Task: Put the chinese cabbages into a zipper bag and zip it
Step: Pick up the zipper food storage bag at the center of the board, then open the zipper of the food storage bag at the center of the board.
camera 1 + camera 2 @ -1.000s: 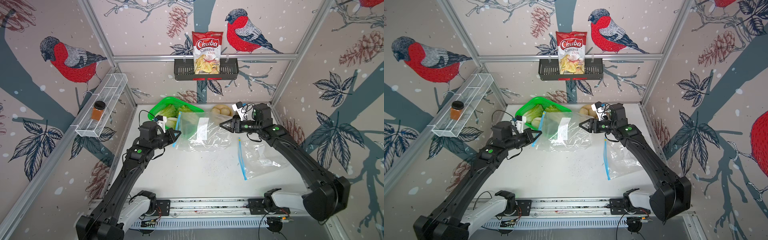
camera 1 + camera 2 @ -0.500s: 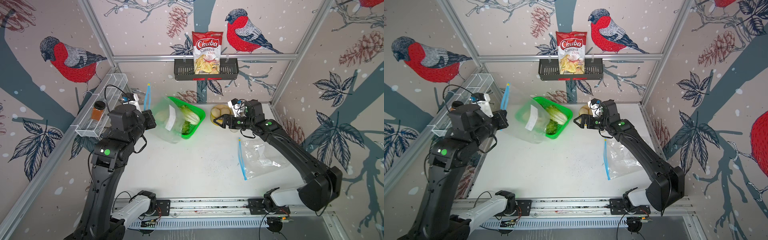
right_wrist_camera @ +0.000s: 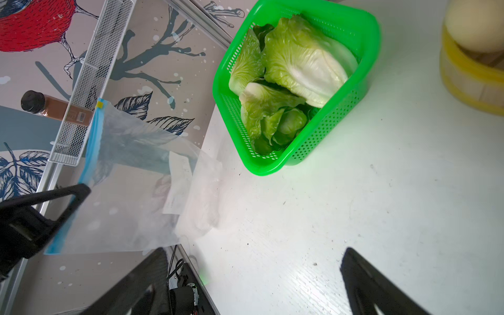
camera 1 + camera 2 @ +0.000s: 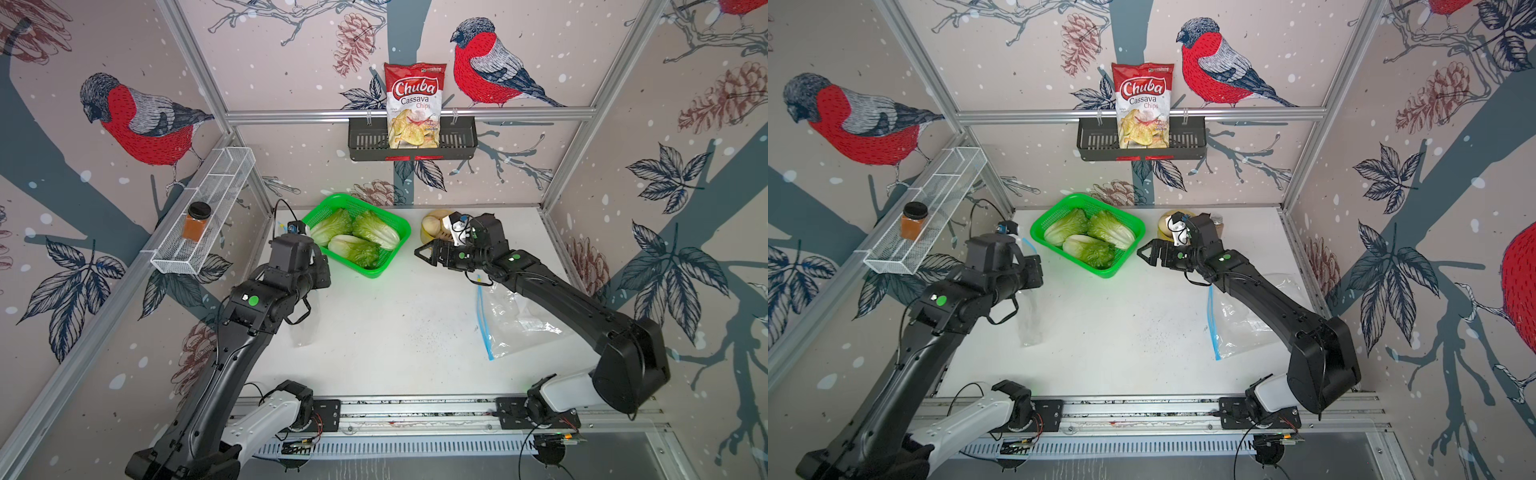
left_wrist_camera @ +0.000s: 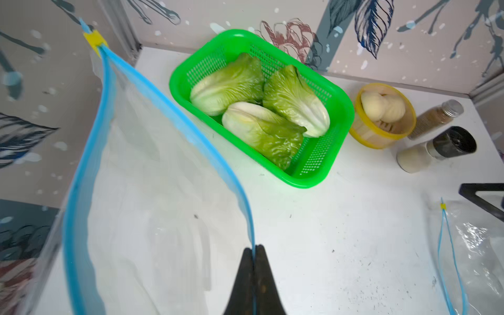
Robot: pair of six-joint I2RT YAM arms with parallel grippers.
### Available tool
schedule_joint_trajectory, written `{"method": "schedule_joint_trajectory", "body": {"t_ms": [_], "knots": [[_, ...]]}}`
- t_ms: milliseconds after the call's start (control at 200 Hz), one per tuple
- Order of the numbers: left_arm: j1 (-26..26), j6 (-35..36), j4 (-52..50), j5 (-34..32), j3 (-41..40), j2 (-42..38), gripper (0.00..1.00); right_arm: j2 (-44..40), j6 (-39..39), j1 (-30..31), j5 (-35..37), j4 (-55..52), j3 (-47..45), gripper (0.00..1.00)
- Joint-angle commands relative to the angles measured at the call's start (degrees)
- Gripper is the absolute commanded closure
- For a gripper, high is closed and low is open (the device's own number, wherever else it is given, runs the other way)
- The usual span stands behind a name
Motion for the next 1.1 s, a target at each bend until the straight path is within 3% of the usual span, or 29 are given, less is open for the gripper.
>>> {"method": "schedule_joint_trajectory", "body": {"t_ms": [0,245,505,770,1096], "knots": [[-3.19,-2.44,10.31,4.46,-6.01,-0.79,1.00,1.79,4.33,0.07,-0.82,5.59,-0.78,0.00],[-13.44,-3.47,17.63,4.23,-14.51,1.13,1.00,6.94,4.80,3.22,-3.17,3.20,4.14,0.00],[-15.50,-5.24,20.70,8.48,-20.48,0.57,1.00,16.01,4.97,8.71,-3.71,-1.06,15.48,0.03],[-16.80,-7.10,23.41,8.89,-23.97,0.49,1.00,24.62,4.37,11.00,-2.67,-10.57,24.71,0.22],[-17.10,-6.91,27.13,9.99,-23.95,4.85,1.00,30.25,4.20,12.33,-2.85,-16.20,29.82,0.56]]}}
